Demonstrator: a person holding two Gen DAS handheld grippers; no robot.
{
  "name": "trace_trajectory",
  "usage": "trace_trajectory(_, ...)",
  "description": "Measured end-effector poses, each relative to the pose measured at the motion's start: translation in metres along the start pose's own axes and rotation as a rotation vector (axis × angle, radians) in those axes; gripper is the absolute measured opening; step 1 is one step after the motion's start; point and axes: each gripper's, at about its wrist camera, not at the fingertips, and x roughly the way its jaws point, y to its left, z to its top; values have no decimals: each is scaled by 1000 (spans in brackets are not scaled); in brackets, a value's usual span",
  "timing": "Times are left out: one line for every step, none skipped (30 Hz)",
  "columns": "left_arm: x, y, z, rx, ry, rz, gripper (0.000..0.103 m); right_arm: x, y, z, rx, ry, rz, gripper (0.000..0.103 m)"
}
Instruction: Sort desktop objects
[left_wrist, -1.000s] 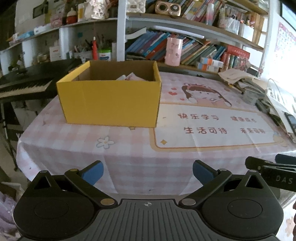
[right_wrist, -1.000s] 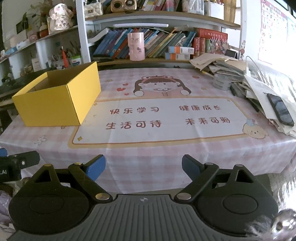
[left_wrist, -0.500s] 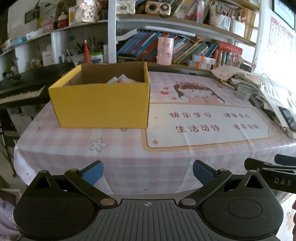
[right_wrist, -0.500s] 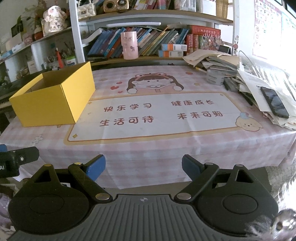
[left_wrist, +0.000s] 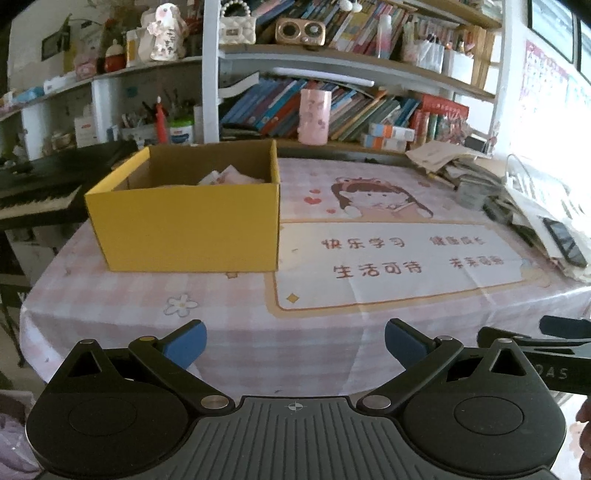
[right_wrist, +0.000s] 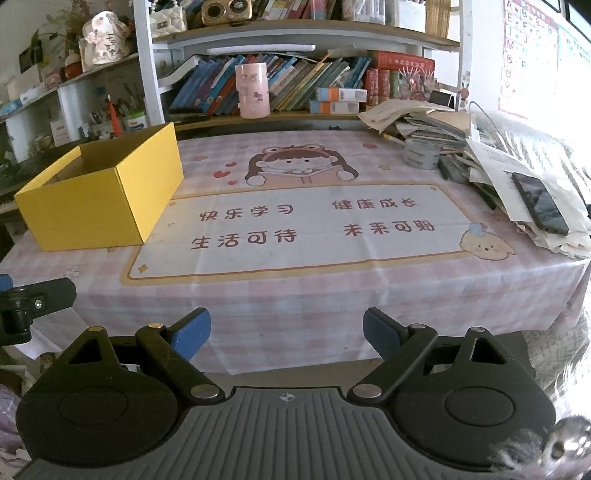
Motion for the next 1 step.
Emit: trace_trajectory(1, 0, 0, -2, 6, 2, 103, 0, 0, 0, -1, -1, -2, 89)
